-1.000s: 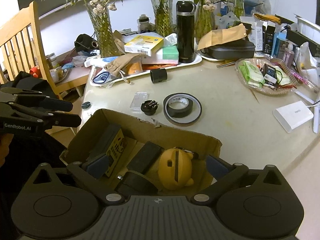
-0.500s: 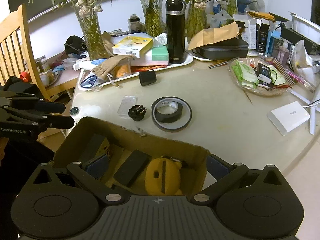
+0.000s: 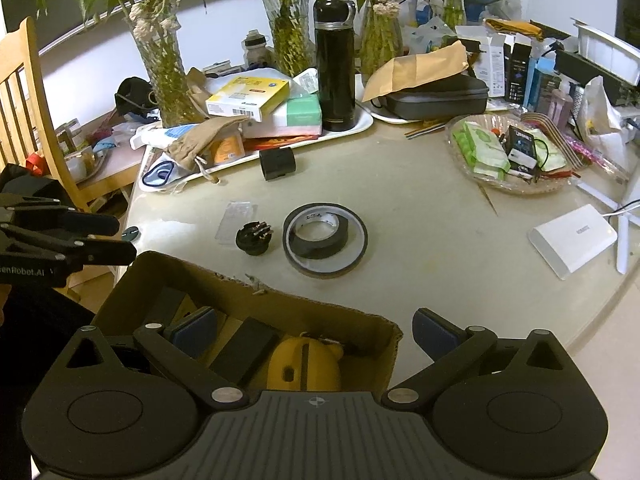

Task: Organize rigid objects
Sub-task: 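Withdraw both tools from the box toward the tape rolls on the table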

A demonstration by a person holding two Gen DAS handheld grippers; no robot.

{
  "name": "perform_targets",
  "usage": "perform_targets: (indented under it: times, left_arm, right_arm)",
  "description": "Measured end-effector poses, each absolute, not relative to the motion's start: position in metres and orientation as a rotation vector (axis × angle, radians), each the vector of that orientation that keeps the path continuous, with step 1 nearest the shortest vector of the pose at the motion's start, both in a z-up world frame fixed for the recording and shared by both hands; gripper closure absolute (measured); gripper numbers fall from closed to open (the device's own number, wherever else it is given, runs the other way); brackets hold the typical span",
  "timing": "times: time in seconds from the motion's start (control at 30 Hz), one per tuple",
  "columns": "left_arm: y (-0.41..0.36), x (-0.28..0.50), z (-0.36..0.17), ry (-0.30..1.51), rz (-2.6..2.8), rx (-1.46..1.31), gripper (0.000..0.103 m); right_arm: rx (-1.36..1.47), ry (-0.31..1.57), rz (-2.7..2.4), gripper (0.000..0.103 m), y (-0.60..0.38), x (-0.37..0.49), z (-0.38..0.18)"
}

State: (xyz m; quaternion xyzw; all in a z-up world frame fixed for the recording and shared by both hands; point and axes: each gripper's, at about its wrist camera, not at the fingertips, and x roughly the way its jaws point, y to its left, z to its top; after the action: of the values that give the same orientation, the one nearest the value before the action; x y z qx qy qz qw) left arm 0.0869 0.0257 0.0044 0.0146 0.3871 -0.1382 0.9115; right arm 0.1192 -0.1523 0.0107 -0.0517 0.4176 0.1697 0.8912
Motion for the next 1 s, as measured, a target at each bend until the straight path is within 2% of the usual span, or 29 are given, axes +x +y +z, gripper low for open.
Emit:
perform_targets:
  times: [1.0]
  left_arm:
    - [0.023,0.115,-0.002,0.803,-0.284,-0.003,0.052]
  right_arm:
    - [-0.136,0.884,0.351,0.0,-0.151,0.173,0.003]
